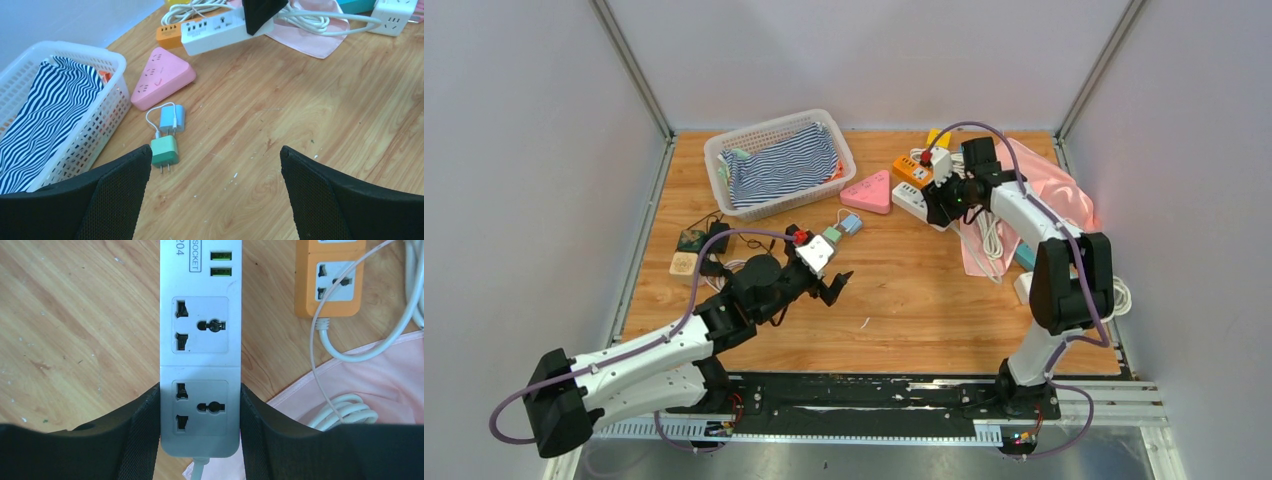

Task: Pull the plug off the socket
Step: Place the socket at the center of the board, then move the socket to the corner of the board.

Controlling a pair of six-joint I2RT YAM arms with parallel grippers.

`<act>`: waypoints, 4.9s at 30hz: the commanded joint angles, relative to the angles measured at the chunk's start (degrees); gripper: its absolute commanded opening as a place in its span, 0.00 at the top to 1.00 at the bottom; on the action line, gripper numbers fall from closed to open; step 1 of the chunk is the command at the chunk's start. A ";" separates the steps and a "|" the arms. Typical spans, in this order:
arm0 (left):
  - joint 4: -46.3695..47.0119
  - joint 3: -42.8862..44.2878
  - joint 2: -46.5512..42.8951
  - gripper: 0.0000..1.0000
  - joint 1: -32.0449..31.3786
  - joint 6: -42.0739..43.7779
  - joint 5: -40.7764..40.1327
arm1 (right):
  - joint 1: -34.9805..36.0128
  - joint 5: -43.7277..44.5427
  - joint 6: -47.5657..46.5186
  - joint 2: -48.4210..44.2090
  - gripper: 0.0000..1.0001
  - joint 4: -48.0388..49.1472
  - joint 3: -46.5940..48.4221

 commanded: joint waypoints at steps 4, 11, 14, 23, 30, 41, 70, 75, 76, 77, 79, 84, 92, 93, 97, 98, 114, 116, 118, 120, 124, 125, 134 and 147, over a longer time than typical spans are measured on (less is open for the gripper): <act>4.87 -3.18 -4.09 0.00 -0.65 0.34 0.42 | -0.57 3.37 1.83 6.63 1.00 2.91 2.63; 5.09 -3.55 -4.49 0.00 -0.65 0.58 0.83 | -0.51 7.66 0.28 11.40 0.93 2.23 5.51; 5.27 -3.81 -4.74 0.00 -0.65 0.61 0.90 | -0.60 7.74 0.23 12.12 0.89 1.99 5.76; 5.55 -4.18 -5.08 0.00 -0.64 0.52 1.01 | -0.57 8.36 -0.19 14.77 0.70 0.42 7.33; 5.59 -3.92 -4.65 0.00 -0.65 0.52 0.93 | -0.57 9.94 -0.09 13.94 0.53 0.12 7.34; 5.64 -4.00 -4.88 0.00 -0.65 0.49 0.75 | -0.55 10.38 -0.91 9.33 0.18 -0.49 6.35; 5.64 -3.89 -4.80 0.00 -0.60 -0.19 -0.61 | -0.55 -4.47 0.95 -24.85 0.00 -0.09 -0.04; 5.64 -3.92 -4.93 0.00 -0.65 -0.47 -1.15 | -0.55 -3.55 6.73 -32.37 0.00 -0.02 -3.51; 5.68 -3.92 -4.94 0.00 -0.65 -0.67 -1.40 | -0.55 -3.91 7.48 -33.79 0.00 0.13 -5.00; 5.64 -3.91 -5.01 0.00 -0.65 -0.71 -1.45 | -0.60 -3.84 8.52 -34.92 0.00 0.38 -6.38; 5.65 -4.08 -5.21 0.00 -0.65 -0.71 -1.39 | -0.57 -4.99 9.04 -36.84 0.00 0.62 -8.56; 5.59 -4.59 -6.06 0.00 -0.65 -1.42 -2.37 | -0.59 -12.15 6.96 -42.22 0.00 2.78 -15.45; 5.64 -4.62 -6.13 0.00 -0.65 -2.11 -3.97 | -0.47 -18.08 3.77 -44.38 0.00 6.97 -23.14; 5.64 -4.55 -6.03 0.00 -0.65 -2.13 -4.06 | -0.56 -18.25 2.80 -44.22 0.00 6.75 -23.51; 5.65 -4.61 -6.16 0.00 -0.65 -2.21 -4.41 | -0.54 -21.16 -3.33 -43.04 0.01 3.42 -24.33; 5.68 -4.62 -6.19 0.00 -0.65 -2.21 -4.43 | -0.54 -22.16 -4.83 -42.45 0.02 2.23 -24.42; 5.82 -4.26 -5.35 0.00 -0.55 -6.10 -14.22 | -0.27 -26.30 -12.05 -39.04 0.00 -2.70 -25.63; 5.74 -4.54 -5.66 0.00 -0.24 -7.85 -18.17 | 0.48 -26.40 -11.96 -38.72 0.00 -2.65 -25.48; 5.65 -5.13 -6.77 0.00 0.91 -11.11 -20.06 | 1.72 -26.32 -11.96 -38.29 0.00 -2.56 -25.49; 5.47 -6.47 -8.48 0.00 3.44 -15.28 -19.15 | 3.00 -26.12 -11.88 -38.06 0.00 -2.40 -25.62; 4.29 -10.91 -14.42 0.00 9.59 -24.83 -13.47 | 4.71 -25.66 -11.00 -38.56 0.00 -1.89 -25.76; 3.17 -11.72 -16.14 0.00 10.27 -26.82 -13.34 | 4.93 -25.66 -10.72 -38.87 0.00 -1.78 -25.76; -23.24 -4.16 -17.53 0.00 11.34 -34.78 -19.77 | 6.42 -25.67 -9.39 -42.81 0.00 -0.33 -26.63; -24.42 -3.58 -8.73 0.02 27.53 -43.20 -5.25 | 6.62 -23.53 -9.16 -43.68 0.00 -0.30 -26.84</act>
